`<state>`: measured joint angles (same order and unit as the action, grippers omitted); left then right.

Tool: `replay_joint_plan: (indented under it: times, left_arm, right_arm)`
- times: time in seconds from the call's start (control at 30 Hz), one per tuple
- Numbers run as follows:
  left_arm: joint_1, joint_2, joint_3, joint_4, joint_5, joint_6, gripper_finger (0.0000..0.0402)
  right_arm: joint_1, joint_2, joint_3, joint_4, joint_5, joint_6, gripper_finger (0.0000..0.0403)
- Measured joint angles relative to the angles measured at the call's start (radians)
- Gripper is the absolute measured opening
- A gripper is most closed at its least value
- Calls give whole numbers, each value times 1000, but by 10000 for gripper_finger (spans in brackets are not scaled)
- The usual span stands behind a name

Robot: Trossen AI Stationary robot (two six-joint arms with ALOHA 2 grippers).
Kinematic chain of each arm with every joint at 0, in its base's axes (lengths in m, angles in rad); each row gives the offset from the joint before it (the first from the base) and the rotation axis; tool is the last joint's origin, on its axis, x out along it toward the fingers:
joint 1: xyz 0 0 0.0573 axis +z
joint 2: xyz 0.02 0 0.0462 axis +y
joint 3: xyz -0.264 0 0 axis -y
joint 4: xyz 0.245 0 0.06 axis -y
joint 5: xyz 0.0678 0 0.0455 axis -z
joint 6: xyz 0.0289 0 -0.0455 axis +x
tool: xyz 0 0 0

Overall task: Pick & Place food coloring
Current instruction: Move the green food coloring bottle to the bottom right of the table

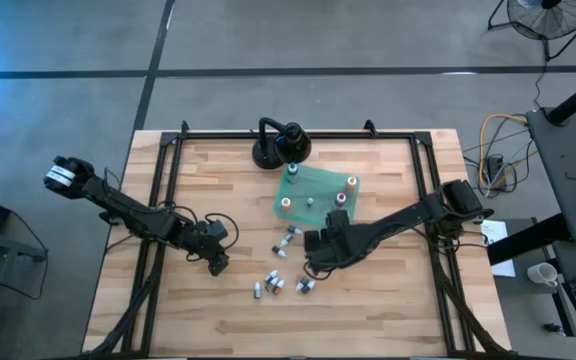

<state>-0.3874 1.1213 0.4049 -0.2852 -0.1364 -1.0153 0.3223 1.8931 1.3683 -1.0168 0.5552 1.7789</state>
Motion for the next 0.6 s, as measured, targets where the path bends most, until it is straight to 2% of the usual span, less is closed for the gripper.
replay_joint_plan:
  times: [0.1,0.2,0.33,0.4,0.5,0.53,0.6]
  left_arm:
    - [0,0,0,0,0,12,133]
    - [0,0,0,0,0,19,133]
    - [0,0,0,0,0,28,133]
    - [0,0,0,0,0,31,133]
    - [0,0,0,0,0,31,133]
    - [0,0,0,1,0,31,133]
    - [0,0,0,2,0,31,133]
  right_arm:
    - [15,0,29,0,-1,-54,82]
    - [46,0,69,18,-7,-194,82]
    - [117,-1,99,102,-159,-502,82]
    - [155,3,99,120,-212,-590,82]
    - [194,5,84,114,-216,-625,82]
    - [195,5,74,115,-215,-594,82]
    - [189,5,43,115,-187,-423,82]
